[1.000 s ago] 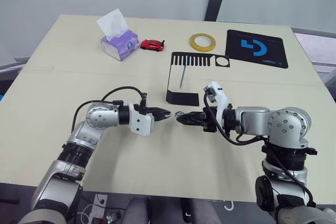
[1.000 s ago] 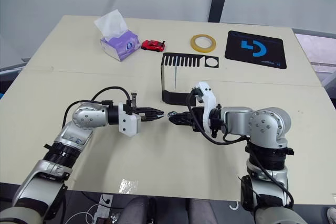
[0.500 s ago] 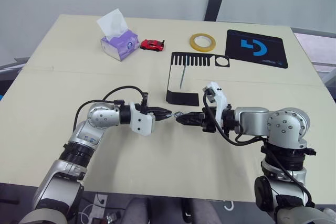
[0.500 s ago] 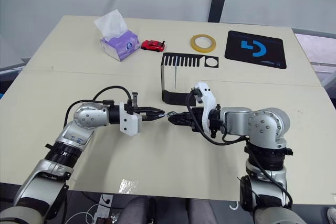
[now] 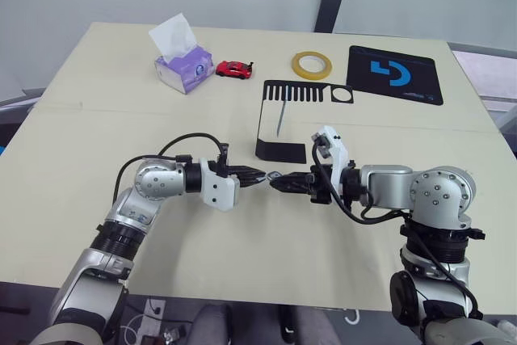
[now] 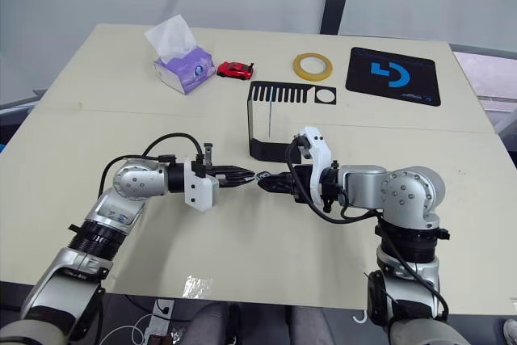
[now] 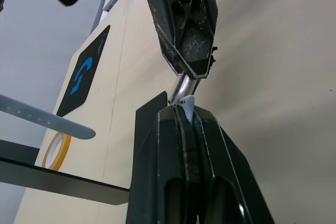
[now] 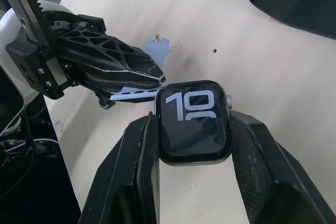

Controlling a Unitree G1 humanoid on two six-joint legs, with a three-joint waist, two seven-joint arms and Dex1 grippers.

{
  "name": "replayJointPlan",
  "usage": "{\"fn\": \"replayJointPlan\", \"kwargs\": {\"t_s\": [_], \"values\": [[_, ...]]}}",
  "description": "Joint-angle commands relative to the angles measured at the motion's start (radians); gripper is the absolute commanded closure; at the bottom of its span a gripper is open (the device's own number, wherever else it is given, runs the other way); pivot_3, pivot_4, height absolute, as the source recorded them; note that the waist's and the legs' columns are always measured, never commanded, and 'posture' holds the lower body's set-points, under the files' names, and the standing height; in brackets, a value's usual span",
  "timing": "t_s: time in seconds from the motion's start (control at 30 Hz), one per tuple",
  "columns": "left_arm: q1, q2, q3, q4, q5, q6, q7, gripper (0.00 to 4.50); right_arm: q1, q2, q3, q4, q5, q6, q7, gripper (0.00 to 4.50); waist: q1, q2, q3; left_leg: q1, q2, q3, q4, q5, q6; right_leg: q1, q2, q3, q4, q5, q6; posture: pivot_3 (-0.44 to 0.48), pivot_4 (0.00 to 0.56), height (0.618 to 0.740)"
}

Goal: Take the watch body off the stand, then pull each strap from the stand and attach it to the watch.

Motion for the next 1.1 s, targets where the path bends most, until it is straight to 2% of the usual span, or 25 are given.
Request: {"fn": "replayJointPlan", "kwargs": {"t_s": [0.03, 0.6, 1.1], "values": [[0.005, -0.003, -0.003, -0.033, 0.001, -0.02, 0.018, 4.5, -0.007, 0.018, -0.009, -0.044, 0.039, 0.005, -0.003, 2.96, 0.0, 0.0, 0.0, 0.0, 0.0, 0.0, 0.0, 0.0, 0.0, 0.0, 0.0, 0.0, 0.0, 0.0, 0.0, 0.0, 0.15, 0.738], [-0.027, -0.031, -0.005, -0.004, 0.063, -0.002, 0.086, 4.5, -0.018, 0.035, -0.018, -0.047, 0.075, 0.005, -0.042, 2.96, 0.0, 0.0, 0.0, 0.0, 0.0, 0.0, 0.0, 0.0, 0.0, 0.0, 0.0, 0.0, 0.0, 0.0, 0.0, 0.0, 0.15, 0.738], [-0.017, -0.059, -0.016, 0.017, 0.17, -0.095, 0.214, 4.5, -0.012, 0.034, -0.01, -0.061, 0.071, 0.005, -0.053, 2.96, 0.001, 0.0, 0.0, 0.0, 0.0, 0.0, 0.0, 0.0, 0.0, 0.0, 0.0, 0.0, 0.0, 0.0, 0.0, 0.0, 0.15, 0.738]]}}
